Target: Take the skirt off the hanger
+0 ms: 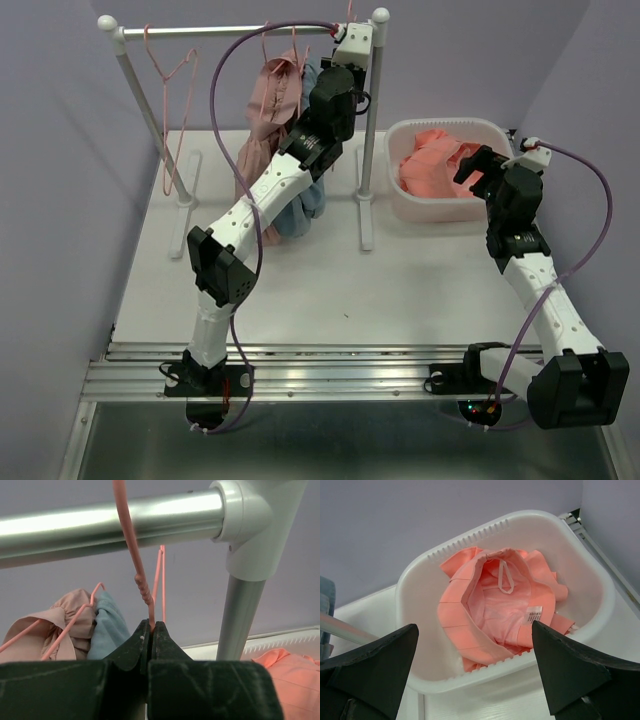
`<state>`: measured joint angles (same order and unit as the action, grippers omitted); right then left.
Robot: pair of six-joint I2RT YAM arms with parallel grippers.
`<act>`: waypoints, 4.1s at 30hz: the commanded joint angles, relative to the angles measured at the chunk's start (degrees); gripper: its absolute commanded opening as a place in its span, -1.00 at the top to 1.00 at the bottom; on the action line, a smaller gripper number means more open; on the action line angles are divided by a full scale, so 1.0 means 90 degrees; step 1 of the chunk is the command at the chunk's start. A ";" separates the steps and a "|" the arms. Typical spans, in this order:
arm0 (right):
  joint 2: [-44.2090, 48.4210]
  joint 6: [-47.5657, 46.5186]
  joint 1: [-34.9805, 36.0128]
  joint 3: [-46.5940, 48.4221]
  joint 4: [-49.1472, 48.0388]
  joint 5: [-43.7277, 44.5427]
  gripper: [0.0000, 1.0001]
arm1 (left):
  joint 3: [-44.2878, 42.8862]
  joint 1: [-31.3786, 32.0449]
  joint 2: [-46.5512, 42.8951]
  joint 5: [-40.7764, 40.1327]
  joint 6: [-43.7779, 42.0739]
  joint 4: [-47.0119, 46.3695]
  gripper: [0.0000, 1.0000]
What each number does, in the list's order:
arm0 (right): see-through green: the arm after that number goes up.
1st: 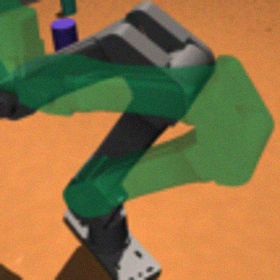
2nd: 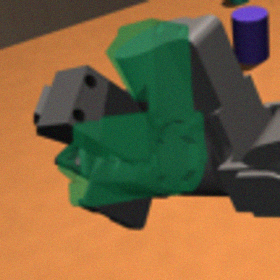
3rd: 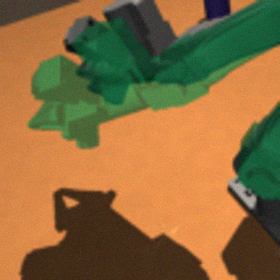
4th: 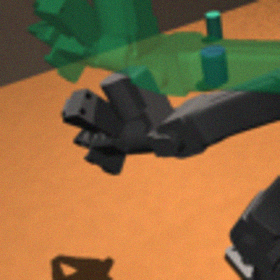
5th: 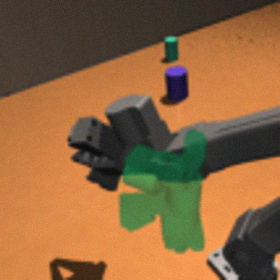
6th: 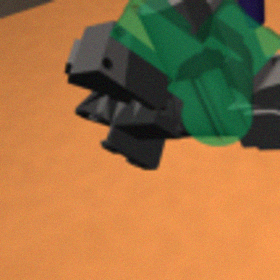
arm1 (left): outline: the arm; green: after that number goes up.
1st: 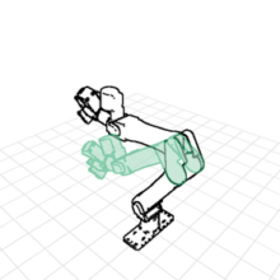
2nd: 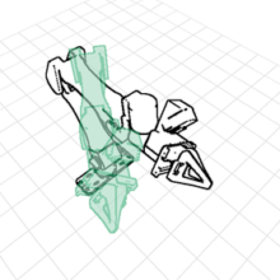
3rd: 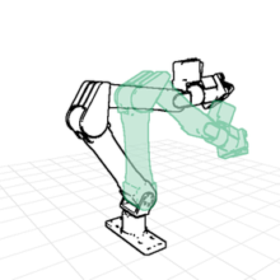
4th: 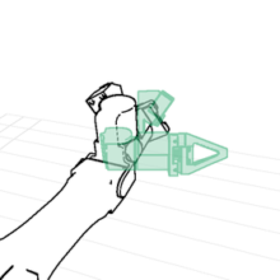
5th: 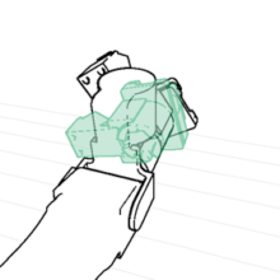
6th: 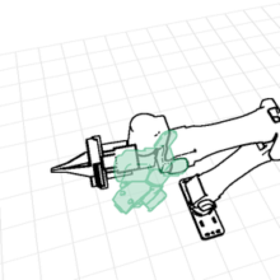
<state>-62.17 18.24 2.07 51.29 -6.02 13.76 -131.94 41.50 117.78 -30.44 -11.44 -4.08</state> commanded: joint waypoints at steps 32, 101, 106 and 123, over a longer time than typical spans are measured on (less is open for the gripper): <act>0.0570 0.0141 0.0044 -0.0034 0.0288 -0.0279 -1.00 | 0.1525 0.0614 -0.2597 0.0609 0.0753 0.0814 -0.97; 0.0668 0.0034 0.0044 -0.0123 0.0542 -0.0347 -1.00 | 0.1066 -0.1036 -0.1904 0.1126 0.1330 0.1332 1.00; 0.0697 -0.0015 0.0044 -0.0142 0.0532 -0.0328 -1.00 | 0.0949 -0.0910 -0.2021 0.1126 0.1107 0.1274 1.00; 0.0668 -0.0034 0.0044 -0.0152 0.0513 -0.0337 -1.00 | 0.0617 -0.0607 -0.2315 0.0735 0.0763 0.0980 1.00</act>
<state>-56.99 18.83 2.07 50.61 -0.19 10.26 -121.97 36.16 102.24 -22.70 -3.57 13.15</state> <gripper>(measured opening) 0.998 0.096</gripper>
